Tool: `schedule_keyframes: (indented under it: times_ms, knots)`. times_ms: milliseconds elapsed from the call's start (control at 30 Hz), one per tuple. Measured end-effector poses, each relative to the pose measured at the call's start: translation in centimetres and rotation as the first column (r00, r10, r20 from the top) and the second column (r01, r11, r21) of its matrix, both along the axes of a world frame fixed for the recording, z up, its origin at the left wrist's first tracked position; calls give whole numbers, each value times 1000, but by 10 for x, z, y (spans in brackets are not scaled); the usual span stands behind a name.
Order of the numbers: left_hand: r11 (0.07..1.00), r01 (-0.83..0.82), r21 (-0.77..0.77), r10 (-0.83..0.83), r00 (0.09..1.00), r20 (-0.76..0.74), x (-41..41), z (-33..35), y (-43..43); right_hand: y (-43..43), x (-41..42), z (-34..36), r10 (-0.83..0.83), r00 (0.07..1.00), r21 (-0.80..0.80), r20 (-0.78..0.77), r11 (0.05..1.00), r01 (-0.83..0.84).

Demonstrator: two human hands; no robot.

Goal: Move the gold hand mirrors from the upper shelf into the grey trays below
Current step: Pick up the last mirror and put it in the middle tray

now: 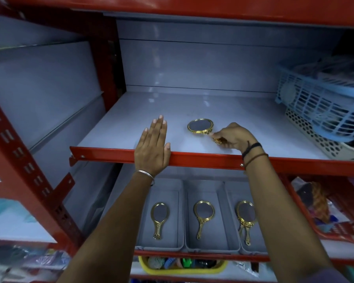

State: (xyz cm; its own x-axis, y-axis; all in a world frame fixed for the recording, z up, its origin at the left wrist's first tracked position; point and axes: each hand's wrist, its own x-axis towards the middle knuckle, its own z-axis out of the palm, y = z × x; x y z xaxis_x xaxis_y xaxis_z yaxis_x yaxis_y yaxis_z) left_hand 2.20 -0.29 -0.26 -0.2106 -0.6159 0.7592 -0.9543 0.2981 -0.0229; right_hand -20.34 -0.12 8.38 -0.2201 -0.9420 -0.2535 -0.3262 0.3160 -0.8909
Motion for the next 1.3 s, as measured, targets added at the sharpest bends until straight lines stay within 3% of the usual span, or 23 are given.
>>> schedule_keyframes:
  times_ms: [167, 367, 533, 700, 933, 1167, 1300]
  knots:
    - [1000, 6, -4, -6, 1000, -13, 0, 2, 0, 51, -7, 6, 132, 939, -132, 318, 987, -94]
    - [1000, 7, 12, -7, 1000, -14, -1, 6, 3, 125, -10, -25, 245, 858, -144, 452, 969, -200]
    - [1000, -2, 10, 2, 1000, -8, -3, 5, 4, 166, -16, -93, 213, 831, -5, 514, 969, -245]
    - [1000, -6, -10, 6, 1000, -13, -4, 4, 5, 170, -13, -173, 35, 865, 173, 500, 975, -140]
    - [999, -7, -41, 6, 1000, -24, -5, 1, 3, 118, 7, -253, -252, 833, 360, 492, 930, 68]
    - [995, -14, -99, 14, 1000, 3, -4, -2, -2, 83, 18, -298, -365, 834, 411, 414, 892, 187]
    - [992, -24, -124, 25, 1000, 7, -2, -6, -6, 77, 19, -322, -397, 888, 402, 231, 870, 284]
